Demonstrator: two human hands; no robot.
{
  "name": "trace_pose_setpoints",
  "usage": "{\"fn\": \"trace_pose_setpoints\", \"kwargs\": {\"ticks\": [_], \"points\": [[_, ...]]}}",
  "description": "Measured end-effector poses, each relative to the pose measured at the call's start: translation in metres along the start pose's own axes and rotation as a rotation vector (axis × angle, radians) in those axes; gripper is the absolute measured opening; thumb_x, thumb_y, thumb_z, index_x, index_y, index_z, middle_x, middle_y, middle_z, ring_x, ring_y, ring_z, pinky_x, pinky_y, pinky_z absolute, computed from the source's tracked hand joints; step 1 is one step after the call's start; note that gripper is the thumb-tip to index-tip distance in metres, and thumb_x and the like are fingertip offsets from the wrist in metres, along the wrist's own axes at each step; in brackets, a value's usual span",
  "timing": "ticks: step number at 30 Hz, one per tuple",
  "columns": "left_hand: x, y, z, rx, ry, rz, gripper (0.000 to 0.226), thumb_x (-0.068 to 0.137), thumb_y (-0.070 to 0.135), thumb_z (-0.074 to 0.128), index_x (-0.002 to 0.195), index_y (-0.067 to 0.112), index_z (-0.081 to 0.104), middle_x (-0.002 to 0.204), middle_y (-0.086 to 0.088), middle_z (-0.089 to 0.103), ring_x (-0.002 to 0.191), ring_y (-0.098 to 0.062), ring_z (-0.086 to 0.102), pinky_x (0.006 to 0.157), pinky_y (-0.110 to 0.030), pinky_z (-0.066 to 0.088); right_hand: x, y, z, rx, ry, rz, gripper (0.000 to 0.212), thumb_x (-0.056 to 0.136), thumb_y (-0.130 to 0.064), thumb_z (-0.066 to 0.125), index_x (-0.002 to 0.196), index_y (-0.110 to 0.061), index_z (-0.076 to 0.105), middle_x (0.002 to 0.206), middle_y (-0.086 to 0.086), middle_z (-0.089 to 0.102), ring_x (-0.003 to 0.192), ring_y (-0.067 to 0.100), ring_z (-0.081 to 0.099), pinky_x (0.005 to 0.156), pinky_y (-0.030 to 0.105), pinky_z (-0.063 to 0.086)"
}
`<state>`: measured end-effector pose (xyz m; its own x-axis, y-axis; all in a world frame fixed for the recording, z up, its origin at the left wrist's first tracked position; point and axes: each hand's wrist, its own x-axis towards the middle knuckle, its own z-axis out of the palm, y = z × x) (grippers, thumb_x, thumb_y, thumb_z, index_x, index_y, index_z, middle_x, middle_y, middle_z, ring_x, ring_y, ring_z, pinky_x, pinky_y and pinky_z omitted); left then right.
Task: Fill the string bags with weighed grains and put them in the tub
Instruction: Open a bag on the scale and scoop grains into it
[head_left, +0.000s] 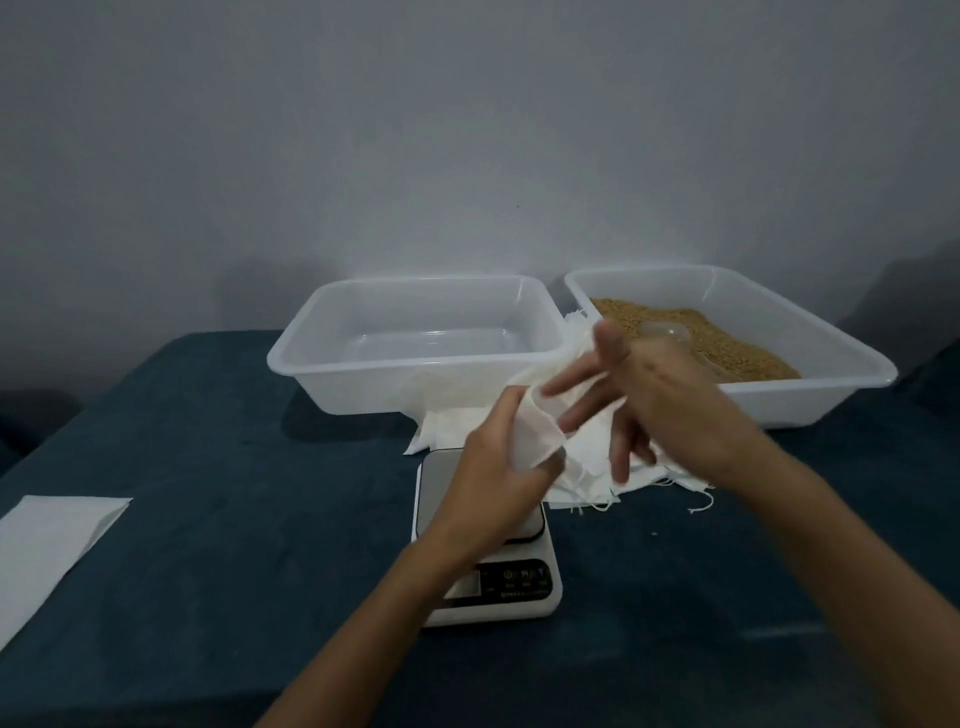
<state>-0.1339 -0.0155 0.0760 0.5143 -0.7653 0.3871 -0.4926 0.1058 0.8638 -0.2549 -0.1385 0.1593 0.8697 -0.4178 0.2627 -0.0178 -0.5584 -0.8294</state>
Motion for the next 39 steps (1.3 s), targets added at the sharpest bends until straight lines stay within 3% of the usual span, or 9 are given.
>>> {"fn": "trace_pose_setpoints", "kwargs": {"ticks": [5,8,11,15,24,29,31,35,39], "points": [[0.021,-0.025,-0.016,-0.165,-0.015,-0.077,0.036,0.091,0.009,0.078,0.118,0.022,0.059,0.106,0.0,0.072,0.099,-0.005,0.069,0.083,-0.018,0.055,0.054,0.054,-0.07,-0.133,0.395,0.059,0.032,0.103,-0.041,0.054,0.088,-0.02,0.071,0.079,0.005,0.077,0.047,0.021,0.062,0.042,0.027,0.046],[0.028,-0.036,-0.02,-0.248,0.011,-0.084,0.037,0.086,0.025,0.085,0.116,0.023,0.062,0.101,0.0,0.072,0.097,-0.009,0.071,0.081,-0.019,0.055,0.09,0.109,-0.114,-0.42,0.435,0.231,0.005,0.097,-0.023,0.066,0.095,-0.02,0.069,0.094,0.008,0.076,0.068,0.019,0.068,0.06,0.029,0.057],[0.031,-0.047,-0.019,-0.28,0.057,-0.079,0.032,0.088,0.032,0.083,0.111,0.02,0.065,0.096,0.002,0.074,0.091,-0.01,0.071,0.08,-0.02,0.054,0.118,0.156,-0.138,-0.75,0.251,0.456,0.039,0.092,-0.031,0.072,0.119,-0.003,0.065,0.117,0.016,0.069,0.101,0.029,0.064,0.086,0.039,0.051],[0.032,-0.06,-0.02,-0.259,0.073,-0.06,0.022,0.09,0.026,0.081,0.106,0.016,0.07,0.103,-0.002,0.076,0.099,-0.017,0.073,0.085,-0.025,0.058,0.132,0.188,-0.141,-0.927,0.092,0.592,0.064,0.084,-0.042,0.079,0.133,-0.006,0.057,0.129,0.012,0.063,0.116,0.031,0.059,0.091,0.038,0.048],[0.031,-0.062,-0.022,-0.266,0.108,-0.077,0.033,0.088,0.023,0.079,0.116,0.018,0.064,0.1,-0.003,0.077,0.097,-0.02,0.073,0.083,-0.024,0.057,0.128,0.219,-0.135,-1.077,0.068,0.712,0.037,0.089,-0.011,0.069,0.124,-0.012,0.056,0.08,-0.003,0.046,0.072,0.015,0.048,0.065,0.031,0.039],[0.031,-0.066,-0.023,-0.256,0.129,-0.084,0.028,0.09,0.019,0.079,0.115,0.018,0.065,0.099,-0.002,0.077,0.096,-0.02,0.073,0.082,-0.023,0.058,0.13,0.219,-0.133,-1.122,-0.038,0.708,0.038,0.099,-0.019,0.057,0.136,-0.013,0.055,0.118,0.008,0.06,0.105,0.026,0.057,0.089,0.038,0.049],[0.031,-0.066,-0.022,-0.25,0.13,-0.083,0.028,0.091,0.019,0.079,0.115,0.019,0.065,0.099,-0.003,0.077,0.096,-0.02,0.073,0.083,-0.024,0.058,0.13,0.218,-0.134,-1.117,-0.02,0.67,0.043,0.103,-0.025,0.047,0.144,-0.015,0.047,0.129,0.012,0.061,0.107,0.028,0.059,0.088,0.04,0.048],[0.031,-0.067,-0.022,-0.242,0.116,-0.076,0.027,0.091,0.017,0.078,0.115,0.019,0.065,0.099,-0.005,0.077,0.095,-0.021,0.073,0.083,-0.024,0.058,0.124,0.211,-0.143,-1.258,0.014,0.623,0.046,0.101,-0.035,0.046,0.143,-0.015,0.045,0.121,0.01,0.063,0.101,0.027,0.061,0.083,0.039,0.048],[0.03,-0.066,-0.023,-0.239,0.12,-0.069,0.03,0.088,0.021,0.08,0.114,0.019,0.065,0.098,-0.003,0.077,0.094,-0.019,0.073,0.081,-0.023,0.057,0.113,0.206,-0.158,-1.407,0.001,0.601,0.038,0.099,-0.024,0.053,0.135,-0.014,0.046,0.11,0.005,0.062,0.099,0.025,0.061,0.073,0.036,0.043]]}}
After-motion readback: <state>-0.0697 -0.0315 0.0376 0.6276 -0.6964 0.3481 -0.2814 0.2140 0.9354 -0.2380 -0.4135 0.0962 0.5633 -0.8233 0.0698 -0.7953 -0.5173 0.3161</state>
